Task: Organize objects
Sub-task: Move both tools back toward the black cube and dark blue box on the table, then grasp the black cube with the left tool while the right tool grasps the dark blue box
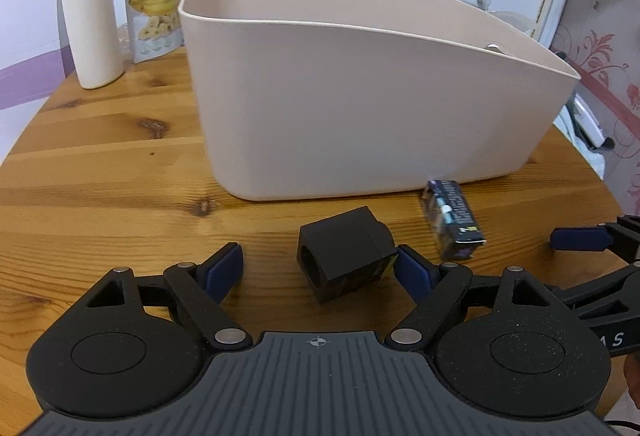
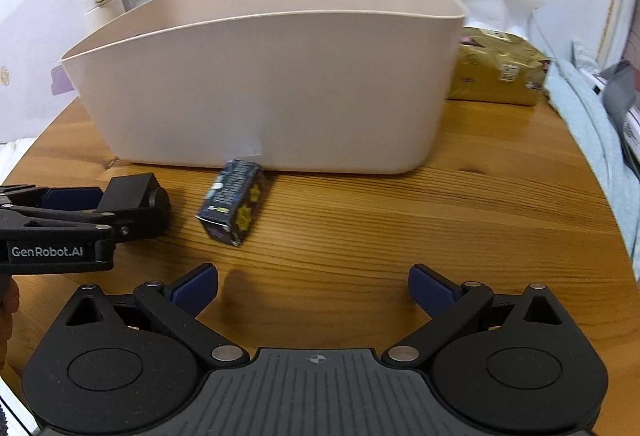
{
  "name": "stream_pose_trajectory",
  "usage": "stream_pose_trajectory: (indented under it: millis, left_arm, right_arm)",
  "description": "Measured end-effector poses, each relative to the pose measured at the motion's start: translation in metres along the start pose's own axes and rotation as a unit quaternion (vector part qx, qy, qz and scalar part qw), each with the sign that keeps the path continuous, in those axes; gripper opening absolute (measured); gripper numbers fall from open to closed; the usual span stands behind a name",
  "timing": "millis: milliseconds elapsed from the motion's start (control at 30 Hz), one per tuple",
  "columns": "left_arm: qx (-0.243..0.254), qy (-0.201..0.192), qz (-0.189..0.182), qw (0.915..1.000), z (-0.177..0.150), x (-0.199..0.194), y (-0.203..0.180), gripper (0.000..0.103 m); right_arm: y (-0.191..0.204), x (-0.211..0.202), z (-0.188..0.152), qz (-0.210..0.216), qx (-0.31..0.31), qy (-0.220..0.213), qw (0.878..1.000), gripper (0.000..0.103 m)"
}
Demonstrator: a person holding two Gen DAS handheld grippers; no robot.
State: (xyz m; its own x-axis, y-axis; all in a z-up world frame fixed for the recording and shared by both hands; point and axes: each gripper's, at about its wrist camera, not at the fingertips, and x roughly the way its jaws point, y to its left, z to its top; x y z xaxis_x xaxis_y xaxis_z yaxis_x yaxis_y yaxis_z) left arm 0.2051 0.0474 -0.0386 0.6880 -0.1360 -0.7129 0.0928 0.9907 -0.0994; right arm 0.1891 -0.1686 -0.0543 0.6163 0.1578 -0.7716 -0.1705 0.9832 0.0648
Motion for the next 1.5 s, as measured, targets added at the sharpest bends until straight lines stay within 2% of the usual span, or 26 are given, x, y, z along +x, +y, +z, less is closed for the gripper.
stream_pose_trajectory:
  millis: [133,367,467,567,667,733,767,867,1033,1167,1267,1300,1333,1500]
  left_arm:
    - [-0.005,0.001,-0.001,1.0000,0.001,0.000,0.004,0.084]
    - [0.014,-0.001,0.002,0.9999,0.003,0.003,0.006,0.084]
    - [0.013,-0.005,-0.001,0.9999,0.004,0.002,0.008,0.081]
    - [0.019,-0.010,-0.001,0.9998,0.006,0.004,0.008,0.072]
    - [0.027,-0.013,0.002,0.9995,0.007,0.005,0.009,0.059]
    - [0.034,-0.015,0.001,0.9993,0.008,0.005,0.009,0.046]
    - [0.036,-0.015,0.001,0.9992,0.009,0.006,0.009,0.043]
    - [0.038,-0.017,-0.003,0.9991,0.009,0.007,0.012,0.033]
    - [0.043,-0.022,-0.005,0.9988,0.009,0.007,0.012,0.033]
    - [0.037,-0.018,-0.010,0.9991,0.010,0.006,0.016,0.032]
    - [0.034,-0.016,-0.009,0.9993,0.010,0.004,0.018,0.032]
    - [0.033,-0.015,-0.009,0.9993,0.009,0.004,0.018,0.032]
    - [0.033,-0.014,-0.009,0.9993,0.008,0.003,0.018,0.032]
    - [0.040,-0.013,-0.006,0.9991,0.005,-0.002,0.020,0.032]
  right_arm:
    - [0.011,0.007,0.004,0.002,-0.011,0.002,1.000,0.103]
    - [0.028,0.017,0.010,0.001,-0.034,-0.002,0.999,0.103]
    - [0.033,0.020,0.011,-0.004,-0.045,-0.007,0.999,0.103]
    - [0.035,0.023,0.013,-0.003,-0.046,-0.016,0.999,0.103]
    - [0.037,0.027,0.016,-0.006,-0.045,-0.025,0.999,0.103]
    - [0.038,0.029,0.018,-0.007,-0.043,-0.027,0.999,0.103]
    - [0.039,0.029,0.018,-0.008,-0.042,-0.029,0.999,0.102]
    - [0.041,0.029,0.020,-0.010,-0.037,-0.036,0.999,0.094]
    - [0.038,0.025,0.020,-0.013,-0.031,-0.042,0.999,0.069]
    - [0.033,0.027,0.023,-0.009,-0.034,-0.048,0.998,0.056]
    - [0.038,0.025,0.022,-0.007,-0.038,-0.052,0.998,0.037]
    - [0.038,0.025,0.022,-0.007,-0.039,-0.052,0.998,0.025]
    - [0.038,0.024,0.023,-0.007,-0.040,-0.052,0.998,0.022]
    - [0.040,0.021,0.021,-0.004,-0.044,-0.048,0.998,0.022]
